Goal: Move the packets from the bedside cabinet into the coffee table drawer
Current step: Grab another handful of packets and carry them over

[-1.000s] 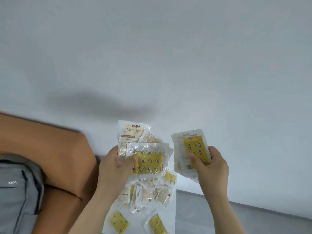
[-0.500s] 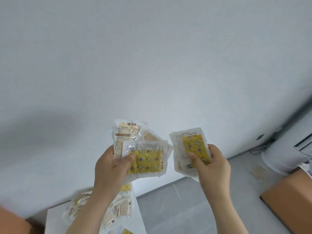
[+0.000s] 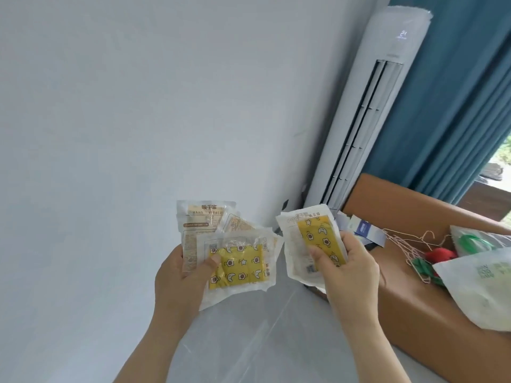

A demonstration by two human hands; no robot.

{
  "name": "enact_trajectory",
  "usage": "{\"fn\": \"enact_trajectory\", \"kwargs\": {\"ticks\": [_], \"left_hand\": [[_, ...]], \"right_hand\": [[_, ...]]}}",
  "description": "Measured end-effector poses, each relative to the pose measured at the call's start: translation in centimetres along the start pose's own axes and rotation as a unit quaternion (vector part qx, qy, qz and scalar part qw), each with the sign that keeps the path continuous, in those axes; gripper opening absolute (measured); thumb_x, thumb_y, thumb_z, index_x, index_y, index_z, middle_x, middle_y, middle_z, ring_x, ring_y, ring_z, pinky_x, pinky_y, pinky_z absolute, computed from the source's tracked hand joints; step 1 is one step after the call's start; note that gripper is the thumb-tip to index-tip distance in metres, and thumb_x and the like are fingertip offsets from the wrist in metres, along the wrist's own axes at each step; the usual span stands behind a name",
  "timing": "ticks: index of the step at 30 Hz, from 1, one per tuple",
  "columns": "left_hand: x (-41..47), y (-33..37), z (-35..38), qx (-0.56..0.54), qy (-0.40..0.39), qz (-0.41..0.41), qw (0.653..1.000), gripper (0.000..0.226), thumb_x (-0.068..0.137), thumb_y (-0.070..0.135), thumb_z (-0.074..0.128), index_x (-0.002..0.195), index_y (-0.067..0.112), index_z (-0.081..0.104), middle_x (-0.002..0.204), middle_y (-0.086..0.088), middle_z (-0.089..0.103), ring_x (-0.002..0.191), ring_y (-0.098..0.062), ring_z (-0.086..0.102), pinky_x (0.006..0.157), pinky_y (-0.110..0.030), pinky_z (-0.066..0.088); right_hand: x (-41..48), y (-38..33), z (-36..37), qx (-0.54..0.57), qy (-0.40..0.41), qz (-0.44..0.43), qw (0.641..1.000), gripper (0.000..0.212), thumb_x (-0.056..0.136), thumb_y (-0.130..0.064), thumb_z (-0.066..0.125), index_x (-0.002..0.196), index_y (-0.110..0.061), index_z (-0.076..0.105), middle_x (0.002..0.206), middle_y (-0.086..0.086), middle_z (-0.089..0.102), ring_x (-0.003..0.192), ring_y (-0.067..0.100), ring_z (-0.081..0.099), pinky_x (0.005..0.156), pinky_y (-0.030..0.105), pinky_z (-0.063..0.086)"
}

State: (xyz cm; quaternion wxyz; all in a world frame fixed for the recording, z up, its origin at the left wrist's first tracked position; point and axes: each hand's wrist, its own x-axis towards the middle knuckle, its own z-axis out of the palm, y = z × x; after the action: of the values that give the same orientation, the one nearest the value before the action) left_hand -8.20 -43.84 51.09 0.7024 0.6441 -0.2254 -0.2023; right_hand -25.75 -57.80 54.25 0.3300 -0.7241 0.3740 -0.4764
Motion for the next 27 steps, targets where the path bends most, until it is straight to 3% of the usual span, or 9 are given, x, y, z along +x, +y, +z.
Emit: {"fn": "enact_trajectory", "kwargs": {"ticks": [4, 9, 16, 19, 22, 27], "left_hand": [[0.4, -0.3, 8.0, -0.001, -0.056, -0.014, 0.998, 0.017, 0.083, 0.014, 0.069, 0.094, 0.027, 0.067, 0.082, 0.012, 0.074, 0.075, -0.008, 0.070, 0.065, -0.025, 0.050], [2.5, -1.0, 16.9, 0.006, -0.132, -0.025, 0.991, 0.016, 0.084, 0.015, 0.069, 0.093, 0.027, 0.069, 0.085, 0.010, 0.075, 0.079, -0.011, 0.071, 0.071, -0.030, 0.054], [7.5, -1.4, 28.9, -0.009, -0.247, -0.012, 0.969, 0.017, 0.085, 0.011, 0.067, 0.094, 0.025, 0.069, 0.084, 0.013, 0.075, 0.073, 0.002, 0.068, 0.050, -0.007, 0.047], [9.3, -1.5, 34.1, -0.005, -0.305, -0.017, 0.952, 0.018, 0.085, 0.010, 0.067, 0.093, 0.026, 0.069, 0.083, 0.015, 0.074, 0.075, 0.000, 0.069, 0.053, -0.008, 0.048], [10.0, -2.1, 39.6, 0.009, -0.369, -0.014, 0.929, 0.022, 0.085, 0.011, 0.067, 0.100, 0.026, 0.070, 0.089, 0.011, 0.075, 0.081, -0.004, 0.070, 0.068, -0.018, 0.055], [8.5, -3.6, 48.4, 0.009, -0.433, -0.030, 0.901, 0.023, 0.083, 0.006, 0.069, 0.100, 0.022, 0.069, 0.087, 0.008, 0.075, 0.075, 0.003, 0.068, 0.052, -0.002, 0.045]], "right_hand": [[2.6, 3.7, -6.2, -0.037, 0.062, 0.006, 0.997, 0.028, 0.080, -0.016, 0.076, 0.081, -0.038, 0.059, 0.085, -0.026, 0.065, 0.081, 0.003, 0.061, 0.063, 0.023, 0.054], [5.9, 8.4, -11.7, -0.076, 0.127, 0.033, 0.988, 0.024, 0.080, -0.019, 0.076, 0.082, -0.035, 0.058, 0.080, -0.026, 0.065, 0.084, 0.000, 0.062, 0.059, 0.019, 0.053], [11.3, 13.3, -16.7, -0.134, 0.224, 0.060, 0.963, 0.023, 0.080, -0.017, 0.076, 0.089, -0.031, 0.061, 0.082, -0.022, 0.065, 0.084, -0.010, 0.060, 0.063, 0.007, 0.048], [13.2, 15.1, -18.8, -0.161, 0.256, 0.084, 0.949, 0.022, 0.079, -0.018, 0.077, 0.091, -0.028, 0.062, 0.083, -0.020, 0.066, 0.084, -0.009, 0.060, 0.062, 0.006, 0.048], [14.2, 17.1, -21.2, -0.183, 0.295, 0.112, 0.931, 0.019, 0.079, -0.020, 0.077, 0.091, -0.025, 0.062, 0.085, -0.018, 0.067, 0.085, -0.006, 0.061, 0.061, 0.008, 0.048], [14.8, 20.7, -26.6, -0.223, 0.355, 0.154, 0.895, 0.018, 0.079, -0.024, 0.076, 0.089, -0.023, 0.062, 0.080, -0.015, 0.067, 0.076, 0.002, 0.062, 0.057, 0.013, 0.047]]}}
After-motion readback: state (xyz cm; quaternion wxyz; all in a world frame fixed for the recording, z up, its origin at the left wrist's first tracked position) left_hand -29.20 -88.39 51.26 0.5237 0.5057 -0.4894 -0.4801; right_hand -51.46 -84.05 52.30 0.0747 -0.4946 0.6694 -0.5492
